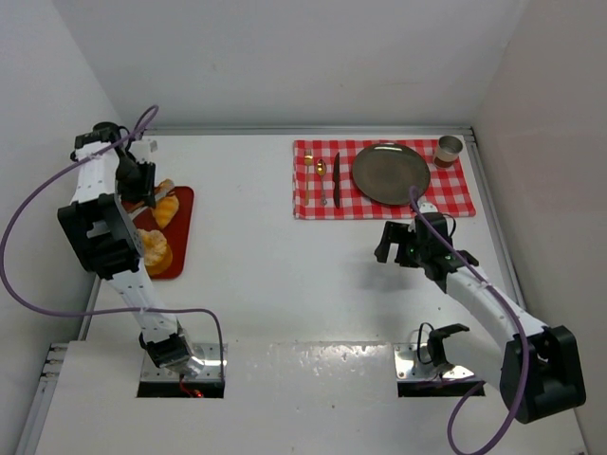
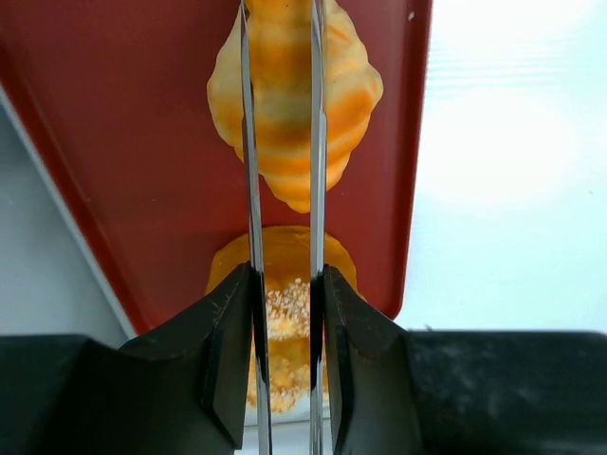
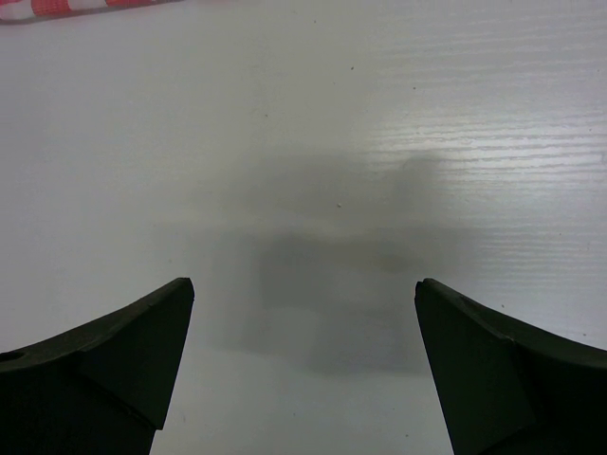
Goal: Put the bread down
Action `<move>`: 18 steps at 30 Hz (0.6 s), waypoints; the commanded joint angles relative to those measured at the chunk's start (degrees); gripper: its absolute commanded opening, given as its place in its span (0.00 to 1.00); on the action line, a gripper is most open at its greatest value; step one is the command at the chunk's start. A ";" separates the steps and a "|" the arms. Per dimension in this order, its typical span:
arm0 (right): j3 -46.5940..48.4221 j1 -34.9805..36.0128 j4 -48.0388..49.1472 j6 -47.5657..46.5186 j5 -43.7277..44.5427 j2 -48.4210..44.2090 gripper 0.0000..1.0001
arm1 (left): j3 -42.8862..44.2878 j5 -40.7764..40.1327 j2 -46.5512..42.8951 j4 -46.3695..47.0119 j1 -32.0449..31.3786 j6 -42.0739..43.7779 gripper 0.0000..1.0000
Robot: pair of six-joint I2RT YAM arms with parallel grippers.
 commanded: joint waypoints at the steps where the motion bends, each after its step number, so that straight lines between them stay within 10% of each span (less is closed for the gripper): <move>1: 0.07 0.52 3.50 1.65 0.69 -1.51 1.00 | 6.17 2.94 -4.90 -3.53 -0.07 1.76 0.23; 11: -0.64 -2.11 0.43 -0.36 2.36 -1.51 1.00 | 20.75 4.78 -4.12 -5.47 -13.15 1.86 0.23; 18: -0.82 -3.17 -3.96 -4.50 7.63 -8.36 1.00 | 28.51 3.38 1.33 12.85 -32.99 -3.23 0.20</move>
